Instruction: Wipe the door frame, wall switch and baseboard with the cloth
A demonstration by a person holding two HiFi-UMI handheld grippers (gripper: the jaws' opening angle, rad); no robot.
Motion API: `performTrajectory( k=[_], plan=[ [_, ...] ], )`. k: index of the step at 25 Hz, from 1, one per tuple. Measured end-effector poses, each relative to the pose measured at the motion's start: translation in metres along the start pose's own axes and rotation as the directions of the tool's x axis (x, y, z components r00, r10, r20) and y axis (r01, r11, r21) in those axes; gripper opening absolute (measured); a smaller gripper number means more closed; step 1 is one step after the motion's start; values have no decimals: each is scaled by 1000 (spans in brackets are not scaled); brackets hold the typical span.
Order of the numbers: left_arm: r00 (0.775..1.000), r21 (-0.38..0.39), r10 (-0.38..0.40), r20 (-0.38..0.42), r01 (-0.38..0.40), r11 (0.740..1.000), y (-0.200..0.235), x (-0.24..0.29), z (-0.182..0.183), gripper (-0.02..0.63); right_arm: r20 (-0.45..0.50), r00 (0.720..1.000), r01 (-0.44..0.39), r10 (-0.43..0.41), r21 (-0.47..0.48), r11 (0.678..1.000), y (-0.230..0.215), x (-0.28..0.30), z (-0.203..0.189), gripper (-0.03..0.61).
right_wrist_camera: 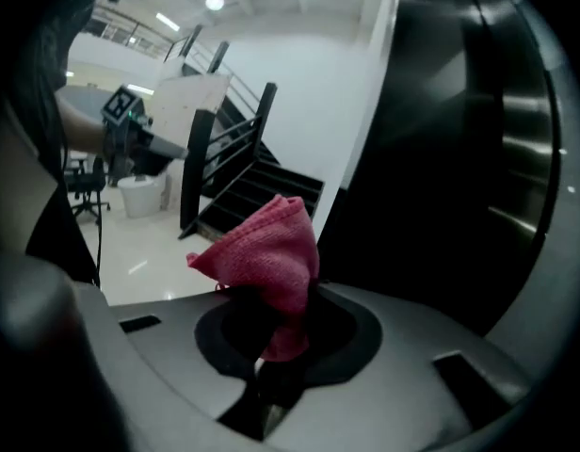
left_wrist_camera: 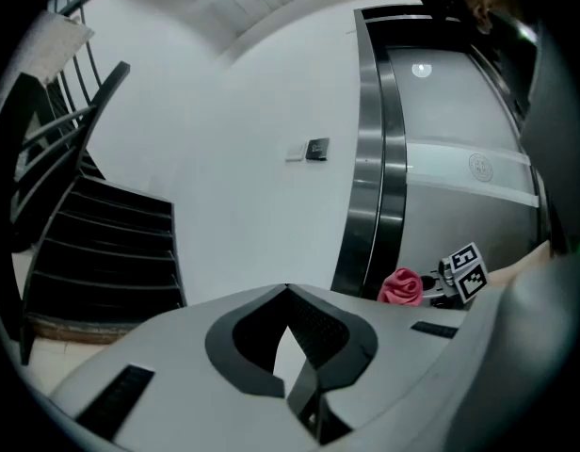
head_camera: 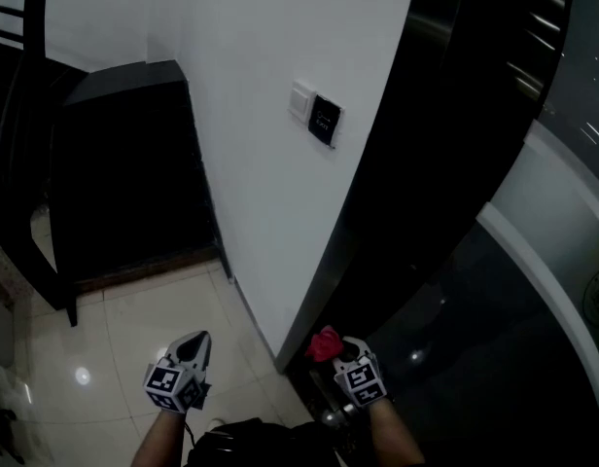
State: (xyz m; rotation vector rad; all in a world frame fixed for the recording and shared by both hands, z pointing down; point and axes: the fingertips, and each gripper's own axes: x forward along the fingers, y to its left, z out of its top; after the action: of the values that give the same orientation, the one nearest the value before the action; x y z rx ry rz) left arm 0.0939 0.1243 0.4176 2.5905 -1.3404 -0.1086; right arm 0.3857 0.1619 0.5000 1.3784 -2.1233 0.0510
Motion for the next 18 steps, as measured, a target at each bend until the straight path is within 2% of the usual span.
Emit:
performTrajectory(
  k=[3, 7, 10, 18],
  plan=[
    [998, 40, 44, 50, -46, 998, 15, -15, 17, -9, 165, 986, -10, -11, 125, 992, 10, -8, 32, 60],
    [994, 36, 56, 92, -60, 998, 28, -28, 32, -9, 283, 958, -23, -40, 218, 976, 5, -9, 68, 60],
    [989, -7, 74, 127, -74, 997, 39, -35, 38, -9, 312, 950, -56, -27, 254, 966, 7, -5, 81, 60],
    [971, -32, 171, 168, -168, 985, 94, -72, 43, -9, 338, 940, -131, 46, 234, 963, 33, 45, 122, 60]
  ],
)
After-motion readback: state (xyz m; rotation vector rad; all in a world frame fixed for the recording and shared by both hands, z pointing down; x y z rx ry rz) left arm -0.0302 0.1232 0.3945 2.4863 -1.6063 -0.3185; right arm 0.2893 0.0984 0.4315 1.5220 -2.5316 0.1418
